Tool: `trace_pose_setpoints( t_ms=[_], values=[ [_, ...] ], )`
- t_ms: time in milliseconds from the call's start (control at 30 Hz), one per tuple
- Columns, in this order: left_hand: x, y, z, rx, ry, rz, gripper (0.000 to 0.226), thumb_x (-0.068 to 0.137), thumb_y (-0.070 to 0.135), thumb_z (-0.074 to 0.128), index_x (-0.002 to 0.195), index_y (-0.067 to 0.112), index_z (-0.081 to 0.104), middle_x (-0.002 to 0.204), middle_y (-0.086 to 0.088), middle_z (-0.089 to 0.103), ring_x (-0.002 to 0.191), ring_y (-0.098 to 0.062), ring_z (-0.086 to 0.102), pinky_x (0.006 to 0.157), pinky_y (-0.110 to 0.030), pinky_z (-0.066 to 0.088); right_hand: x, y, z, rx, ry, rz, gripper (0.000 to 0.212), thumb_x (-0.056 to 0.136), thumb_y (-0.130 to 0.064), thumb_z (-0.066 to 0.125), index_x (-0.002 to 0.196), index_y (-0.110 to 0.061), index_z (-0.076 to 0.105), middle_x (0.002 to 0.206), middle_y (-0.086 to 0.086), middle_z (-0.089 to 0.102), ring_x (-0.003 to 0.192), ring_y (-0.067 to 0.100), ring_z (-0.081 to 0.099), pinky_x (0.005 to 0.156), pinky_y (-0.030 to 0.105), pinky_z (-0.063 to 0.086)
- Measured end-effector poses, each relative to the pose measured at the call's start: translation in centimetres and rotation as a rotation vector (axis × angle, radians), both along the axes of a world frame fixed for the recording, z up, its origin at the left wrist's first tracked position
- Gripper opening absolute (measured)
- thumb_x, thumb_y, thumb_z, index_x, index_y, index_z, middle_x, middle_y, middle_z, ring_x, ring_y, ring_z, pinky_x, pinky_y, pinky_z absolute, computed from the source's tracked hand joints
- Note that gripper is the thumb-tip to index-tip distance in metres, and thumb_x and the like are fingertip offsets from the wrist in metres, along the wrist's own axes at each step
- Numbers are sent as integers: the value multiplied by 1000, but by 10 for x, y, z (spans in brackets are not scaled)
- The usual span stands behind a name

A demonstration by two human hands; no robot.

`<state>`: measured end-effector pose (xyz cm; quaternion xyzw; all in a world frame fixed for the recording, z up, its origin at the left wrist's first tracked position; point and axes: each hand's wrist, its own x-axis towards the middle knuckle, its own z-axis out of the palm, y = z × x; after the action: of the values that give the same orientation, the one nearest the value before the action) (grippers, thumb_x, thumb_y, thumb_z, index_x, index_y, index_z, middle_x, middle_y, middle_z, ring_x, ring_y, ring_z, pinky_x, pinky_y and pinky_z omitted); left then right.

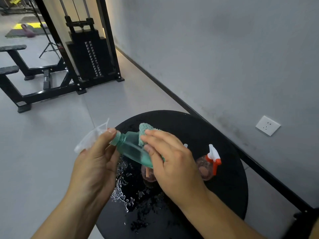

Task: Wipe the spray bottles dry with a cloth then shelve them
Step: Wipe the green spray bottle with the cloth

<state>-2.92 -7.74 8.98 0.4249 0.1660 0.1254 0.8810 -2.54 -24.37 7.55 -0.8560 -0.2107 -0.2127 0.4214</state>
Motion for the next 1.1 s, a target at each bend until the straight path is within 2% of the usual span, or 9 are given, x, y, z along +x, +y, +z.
trace_pose_setpoints(
  t_ms=[100, 167, 267, 433, 633, 767, 867, 1000, 1100],
  values=[
    [1, -1, 3, 8, -20, 0, 15, 80, 17, 75, 92, 17, 65, 86, 1, 72, 85, -10, 73, 85, -23, 63, 2, -5, 0, 24, 25, -49, 29, 99, -14, 62, 127, -19, 69, 131, -9, 64, 128, 3, 52, 108, 29, 45],
    [0, -6, -1, 19, -8, -25, 14, 81, 16, 75, 91, 16, 67, 90, -1, 73, 88, -13, 73, 88, -25, 63, -2, -1, -1, 8, -5, -45, 29, 99, -14, 63, 127, -19, 69, 132, -8, 64, 130, 3, 51, 112, 31, 42],
    [-1, -10, -5, 22, 12, -45, 15, 80, 16, 76, 93, 14, 68, 95, -4, 73, 91, -15, 74, 85, -25, 63, -4, 3, -2, -12, -59, -1, 29, 99, -14, 62, 127, -17, 69, 133, -5, 65, 131, 5, 51, 117, 33, 36],
    [1, -7, -1, -9, -3, -3, 8, 87, 11, 73, 89, 16, 67, 88, -1, 73, 89, -13, 74, 81, -24, 62, 2, -4, -2, 3, -65, -13, 28, 98, -11, 64, 125, -15, 70, 130, -4, 66, 128, 7, 53, 109, 30, 44],
    [1, -7, -4, 3, 16, -6, 14, 77, 14, 76, 89, 14, 68, 90, -3, 73, 88, -15, 73, 89, -27, 63, -3, 1, -2, -28, -98, 41, 29, 97, -10, 64, 126, -14, 69, 131, -3, 65, 131, 8, 51, 112, 25, 40],
    [5, 1, 0, -33, -3, 46, 9, 86, 9, 73, 88, 15, 66, 87, -1, 71, 86, -13, 72, 86, -25, 63, 2, -3, -5, -3, -67, -16, 29, 98, -10, 65, 126, -14, 70, 130, -4, 65, 129, 8, 52, 108, 29, 45],
    [3, -3, -5, -12, 17, 28, 8, 89, 7, 71, 91, 14, 67, 91, -3, 72, 88, -15, 73, 85, -26, 63, -3, 3, -7, -2, -81, 2, 29, 97, -8, 66, 125, -13, 70, 131, -3, 65, 131, 8, 51, 110, 27, 42],
    [5, -1, -5, -25, 21, 30, 15, 78, 12, 76, 91, 13, 68, 89, -3, 73, 86, -14, 74, 84, -25, 63, -1, 2, -4, -8, -76, 38, 30, 96, -8, 66, 125, -14, 70, 131, -4, 65, 130, 7, 51, 111, 26, 42],
    [8, 7, 1, -51, -8, 56, 11, 82, 11, 75, 87, 16, 66, 85, -1, 71, 84, -13, 72, 86, -25, 63, 7, -8, -2, 39, -5, -35, 28, 98, -11, 64, 125, -15, 70, 128, -7, 65, 126, 5, 54, 106, 28, 46]
  ],
)
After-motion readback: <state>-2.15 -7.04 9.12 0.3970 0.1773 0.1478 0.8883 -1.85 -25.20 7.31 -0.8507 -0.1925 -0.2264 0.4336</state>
